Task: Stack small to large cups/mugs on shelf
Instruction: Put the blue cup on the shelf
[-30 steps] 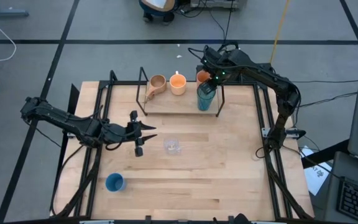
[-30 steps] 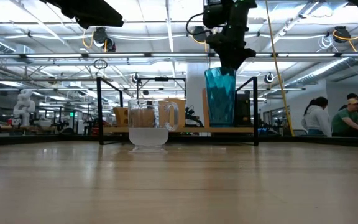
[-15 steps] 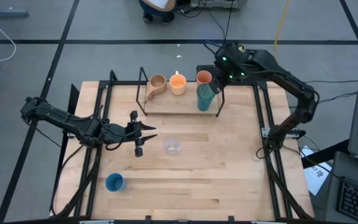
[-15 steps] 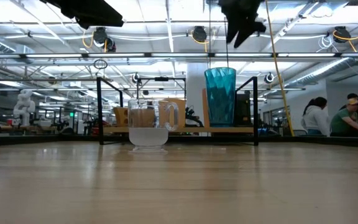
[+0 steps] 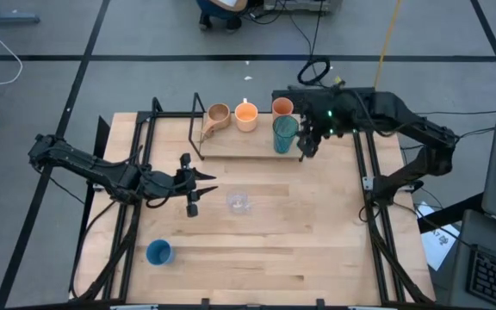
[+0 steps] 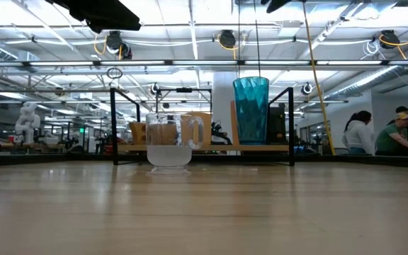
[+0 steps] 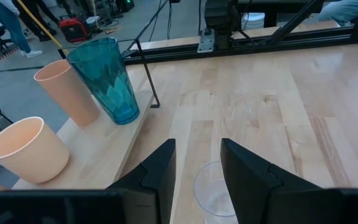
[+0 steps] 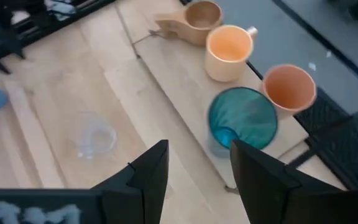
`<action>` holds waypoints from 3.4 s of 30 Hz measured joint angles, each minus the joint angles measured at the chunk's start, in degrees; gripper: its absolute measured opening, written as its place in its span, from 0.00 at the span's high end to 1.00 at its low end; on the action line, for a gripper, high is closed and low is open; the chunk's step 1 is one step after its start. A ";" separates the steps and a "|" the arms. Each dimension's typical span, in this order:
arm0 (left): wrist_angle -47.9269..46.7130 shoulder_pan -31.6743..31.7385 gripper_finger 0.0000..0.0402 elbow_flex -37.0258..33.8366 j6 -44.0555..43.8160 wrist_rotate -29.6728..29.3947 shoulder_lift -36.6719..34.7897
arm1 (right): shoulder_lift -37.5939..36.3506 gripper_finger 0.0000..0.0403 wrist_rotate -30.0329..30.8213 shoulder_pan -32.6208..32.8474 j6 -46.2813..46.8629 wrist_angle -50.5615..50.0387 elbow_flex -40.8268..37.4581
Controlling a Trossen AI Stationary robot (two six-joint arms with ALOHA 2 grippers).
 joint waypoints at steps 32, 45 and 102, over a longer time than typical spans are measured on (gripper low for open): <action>-7.33 -1.01 0.68 0.00 -1.16 -0.45 -0.01 | -0.29 0.59 18.07 36.37 -6.98 86.16 -58.78; -20.36 -6.10 0.68 0.00 -12.85 -0.50 -0.01 | -0.29 0.59 18.07 35.62 -9.90 101.87 -71.66; -67.95 -36.20 0.68 35.82 -51.65 25.33 21.96 | -0.27 0.59 17.79 36.41 -11.78 104.76 -74.36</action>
